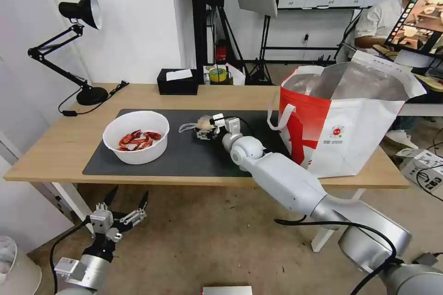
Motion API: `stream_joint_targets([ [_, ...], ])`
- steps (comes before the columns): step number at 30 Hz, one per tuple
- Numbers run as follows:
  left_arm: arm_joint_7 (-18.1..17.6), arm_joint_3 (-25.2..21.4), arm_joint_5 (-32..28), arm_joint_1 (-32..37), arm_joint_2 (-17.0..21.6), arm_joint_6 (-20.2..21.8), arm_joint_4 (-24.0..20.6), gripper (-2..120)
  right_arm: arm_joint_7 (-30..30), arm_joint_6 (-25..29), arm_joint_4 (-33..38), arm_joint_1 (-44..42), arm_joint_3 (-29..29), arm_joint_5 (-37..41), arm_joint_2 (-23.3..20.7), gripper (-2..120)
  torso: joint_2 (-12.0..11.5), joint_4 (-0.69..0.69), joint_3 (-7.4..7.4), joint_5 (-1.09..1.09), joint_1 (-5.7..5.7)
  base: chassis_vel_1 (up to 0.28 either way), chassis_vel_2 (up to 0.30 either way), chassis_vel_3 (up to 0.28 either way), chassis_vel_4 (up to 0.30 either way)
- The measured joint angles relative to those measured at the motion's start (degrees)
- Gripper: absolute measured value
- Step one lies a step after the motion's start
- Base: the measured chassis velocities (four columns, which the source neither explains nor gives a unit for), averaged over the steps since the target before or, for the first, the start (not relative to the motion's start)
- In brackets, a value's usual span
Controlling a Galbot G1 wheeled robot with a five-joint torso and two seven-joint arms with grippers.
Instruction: Pick up the trash from the table and place it into the takeout bag.
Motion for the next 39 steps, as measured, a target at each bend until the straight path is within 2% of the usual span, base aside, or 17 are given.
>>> stream_joint_targets([
  [3,0.0,-0.23,-0.02,0.15,0.04,-0.03,-0.12,100,0.11,-0.3,0.24,-0.05,0.21,0.72,-0.41,85,0.0,0.0,0.0,0.0,0.0,0.0,0.0,0.0,0.0],
  [4,0.0,-0.23,-0.02,0.15,0.04,-0.03,-0.12,100,0.11,-0.3,0.24,-0.05,0.21,0.72,-0.41,85,0.0,0.0,0.0,0.0,0.0,0.0,0.0,0.0,0.0],
  [7,0.0,-0.3,-0.04,0.3,0.04,-0.09,-0.36,100,0.22,-0.41,1.47,-0.66,0.25,1.0,-1.76,69,0.0,-0.01,0.0,0.01,0.0,0.0,0.0,0.0,0.0],
  [9,-0.01,-0.3,-0.04,0.34,0.01,-0.09,-0.38,100,0.25,-0.41,1.82,-0.82,0.29,1.06,-2.12,65,0.0,-0.01,0.0,0.01,0.0,0.0,0.0,0.0,0.0],
  [11,-0.01,-0.26,-0.01,0.41,-0.08,-0.09,-0.4,100,0.34,-0.4,2.7,-1.17,0.38,1.17,-3.02,54,0.0,0.0,0.0,0.01,0.0,0.0,0.0,0.0,0.0],
  [12,-0.01,-0.26,-0.01,0.41,-0.08,-0.09,-0.4,100,0.34,-0.4,2.7,-1.17,0.38,1.17,-3.02,54,0.0,0.0,0.0,0.01,0.0,0.0,0.0,0.0,0.0],
  [16,-0.02,-0.16,0.08,0.55,-0.17,-0.1,-0.54,100,0.37,-0.07,3.98,-1.65,0.46,1.19,-4.41,41,0.0,-0.01,0.0,0.01,0.0,0.0,0.0,0.0,0.0],
  [18,-0.01,-0.11,0.14,0.64,-0.17,-0.11,-0.68,100,0.37,0.52,4.87,-2.03,0.47,1.17,-5.13,33,0.0,-0.01,0.0,0.01,0.0,0.0,0.0,0.0,0.0],
  [19,-0.02,-0.05,0.21,0.67,-0.18,-0.11,-0.82,100,0.33,1.54,6.16,-2.62,0.56,0.98,-6.02,25,0.0,0.0,0.0,0.01,0.0,0.0,0.0,0.0,0.0],
  [20,-0.02,-0.05,0.21,0.67,-0.18,-0.11,-0.82,100,0.33,1.54,6.16,-2.62,0.56,0.98,-6.02,25,0.0,0.0,0.0,0.01,0.0,0.0,0.0,0.0,0.0],
  [23,-0.05,0.02,0.26,0.75,-0.18,-0.11,-1.13,100,0.12,4.08,9.17,-3.91,1.24,-2.13,-7.67,14,0.0,0.0,0.0,0.01,0.0,0.0,0.0,0.0,0.0],
  [25,-0.08,0.03,0.27,0.8,-0.18,-0.11,-1.23,100,0.0,5.9,10.43,-4.47,1.49,-4.41,-8.43,11,0.0,0.0,0.0,0.01,0.0,0.0,0.0,0.0,0.0],
  [28,-0.14,0.03,0.31,0.94,-0.21,-0.1,-1.38,100,-0.17,14.03,15.85,-7.15,3.58,-13.14,-10.75,7,0.0,0.0,0.0,0.01,0.0,0.0,0.0,0.0,0.0],
  [29,-0.14,0.03,0.31,0.94,-0.21,-0.1,-1.38,100,-0.17,14.03,15.85,-7.15,3.58,-13.14,-10.75,7,0.0,0.0,0.0,0.01,0.0,0.0,0.0,0.0,0.0],
  [32,-0.16,0.06,0.42,1.01,-0.24,-0.1,-1.49,100,0.85,20.72,21.95,-10.42,6.38,-19.35,-13.13,7,0.0,0.0,0.0,0.01,0.0,0.0,0.0,0.0,0.0],
  [36,-0.18,0.14,0.43,1.01,-0.23,-0.08,-1.63,100,2.75,22.93,26.85,-12.87,9.15,-21.77,-14.94,7,0.0,-0.01,0.0,0.01,0.0,0.0,0.0,0.0,0.0],
  [39,-0.22,0.26,0.43,0.94,-0.17,-0.05,-1.63,100,8.31,22.48,34.5,-15.23,13.53,-21.55,-17.38,7,0.0,-0.01,-0.01,0.01,-0.01,0.0,0.0,0.0,0.0],
])
